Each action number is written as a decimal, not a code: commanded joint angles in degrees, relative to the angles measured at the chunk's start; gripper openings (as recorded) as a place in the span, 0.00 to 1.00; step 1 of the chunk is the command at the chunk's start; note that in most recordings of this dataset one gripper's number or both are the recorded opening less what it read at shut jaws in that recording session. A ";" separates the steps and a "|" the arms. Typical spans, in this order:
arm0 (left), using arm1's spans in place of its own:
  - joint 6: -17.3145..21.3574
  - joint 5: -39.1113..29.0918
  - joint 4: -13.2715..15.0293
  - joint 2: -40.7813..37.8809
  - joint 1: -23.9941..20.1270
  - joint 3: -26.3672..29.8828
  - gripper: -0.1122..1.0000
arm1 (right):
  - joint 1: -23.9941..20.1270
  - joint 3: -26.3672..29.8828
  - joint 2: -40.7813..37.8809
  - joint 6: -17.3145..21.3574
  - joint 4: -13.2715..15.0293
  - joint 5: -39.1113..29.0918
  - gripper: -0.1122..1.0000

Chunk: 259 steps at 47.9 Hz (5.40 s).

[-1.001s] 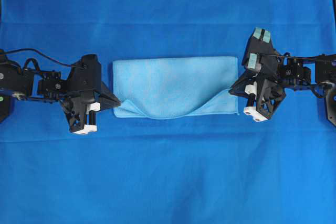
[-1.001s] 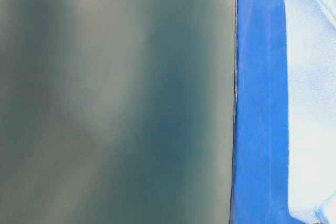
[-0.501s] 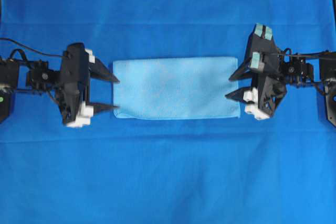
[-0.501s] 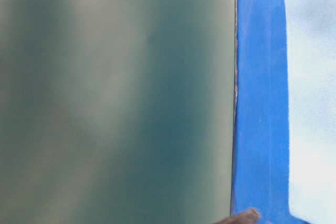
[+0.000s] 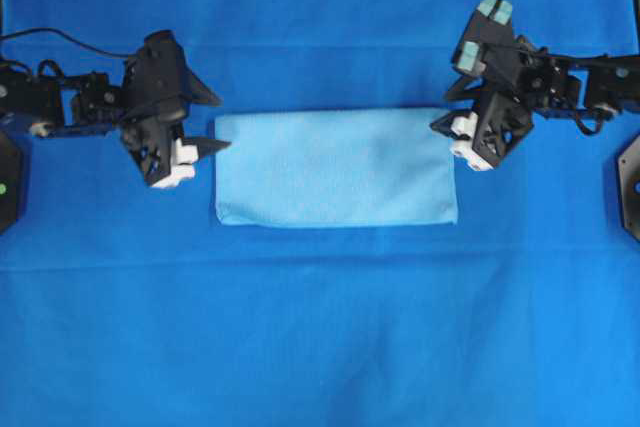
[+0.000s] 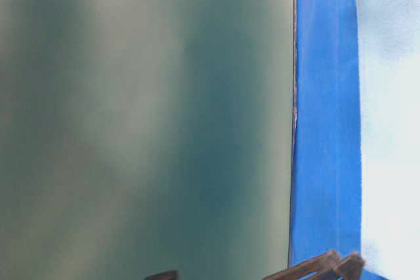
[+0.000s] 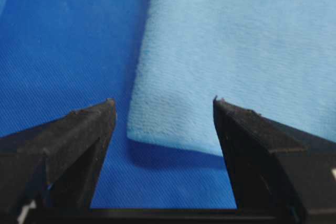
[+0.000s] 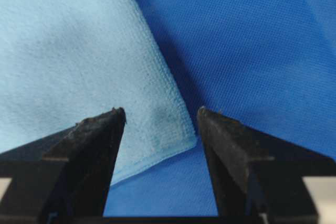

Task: Fold the light blue towel.
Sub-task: 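Move both grippers to the folded top corners and grasp them, then lift the strip and swing the left gripper's end over toward the right, then lower the strip and open both grippers to release it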

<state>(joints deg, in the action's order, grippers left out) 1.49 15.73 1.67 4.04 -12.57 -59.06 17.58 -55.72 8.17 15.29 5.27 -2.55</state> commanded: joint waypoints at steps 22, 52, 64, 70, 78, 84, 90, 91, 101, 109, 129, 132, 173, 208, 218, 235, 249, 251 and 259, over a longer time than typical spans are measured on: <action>0.00 2.29 -0.09 -8.88 -3.34 2.64 0.63 | 2.11 1.58 -6.42 0.26 0.97 2.55 0.64; -0.09 -6.86 -0.09 -6.24 -3.34 3.87 0.14 | 2.02 1.41 -4.39 0.26 1.67 1.67 0.12; -0.09 -18.11 -0.09 3.60 -3.34 6.42 0.14 | 1.58 2.72 4.83 0.53 1.67 -5.89 0.11; 0.00 -24.17 -0.09 10.99 -3.16 8.26 0.14 | 1.05 3.16 10.28 0.35 1.76 -9.05 0.12; 0.00 -27.51 -0.09 17.84 -2.64 8.96 0.14 | -0.09 3.69 17.58 0.62 1.67 -12.57 0.12; -0.18 -28.30 -0.09 21.01 -1.58 8.79 0.14 | -0.97 3.96 22.32 0.79 1.67 -14.59 0.12; -0.18 -28.39 -0.09 24.08 0.00 9.14 0.14 | -1.41 4.22 25.84 0.79 1.76 -15.82 0.12; -0.18 -28.48 -0.09 24.35 0.18 9.14 0.14 | -1.41 4.22 26.02 0.79 1.76 -15.82 0.11; -0.62 -28.39 -0.09 25.22 0.35 8.96 0.14 | -1.41 4.39 25.40 0.79 1.76 -15.64 0.12; -0.97 -27.07 -0.09 23.99 2.99 9.58 0.14 | 0.35 4.92 23.82 0.79 2.55 -15.29 0.12; -0.97 -17.40 -0.09 13.45 16.26 17.31 0.14 | 10.28 11.43 13.97 0.26 8.61 -7.73 0.12; -0.79 -17.40 -0.09 11.34 17.75 19.16 0.14 | 11.25 13.27 11.78 0.09 9.49 -7.03 0.12; 0.00 -10.55 -0.09 -9.40 22.06 39.02 0.14 | 14.41 22.32 2.99 -0.35 15.03 -7.82 0.12; 3.34 -4.57 -0.09 -24.70 21.09 54.23 0.14 | 16.00 7.82 15.12 -0.35 15.03 -10.46 0.12; 1.23 1.32 0.62 -21.01 21.09 44.56 0.14 | 14.59 12.74 5.71 -0.35 15.03 -6.94 0.12; -9.40 13.10 0.62 -12.57 21.18 23.38 0.14 | 9.84 25.66 -8.79 -0.53 15.03 -4.83 0.12; -10.90 13.89 0.70 -10.55 21.09 18.19 0.14 | 8.61 28.12 -11.51 -0.62 16.44 -4.75 0.12; -10.90 13.80 0.70 -10.63 21.09 18.19 0.14 | 8.61 28.04 -11.43 -0.62 16.52 -4.75 0.12; -10.90 13.71 0.70 -10.81 20.39 18.54 0.23 | 8.09 27.69 -11.78 -0.62 17.31 -4.22 0.12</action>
<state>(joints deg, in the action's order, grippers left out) -9.49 29.00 2.46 -8.09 7.29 -41.31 25.58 -28.92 -4.13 14.59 21.97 -7.56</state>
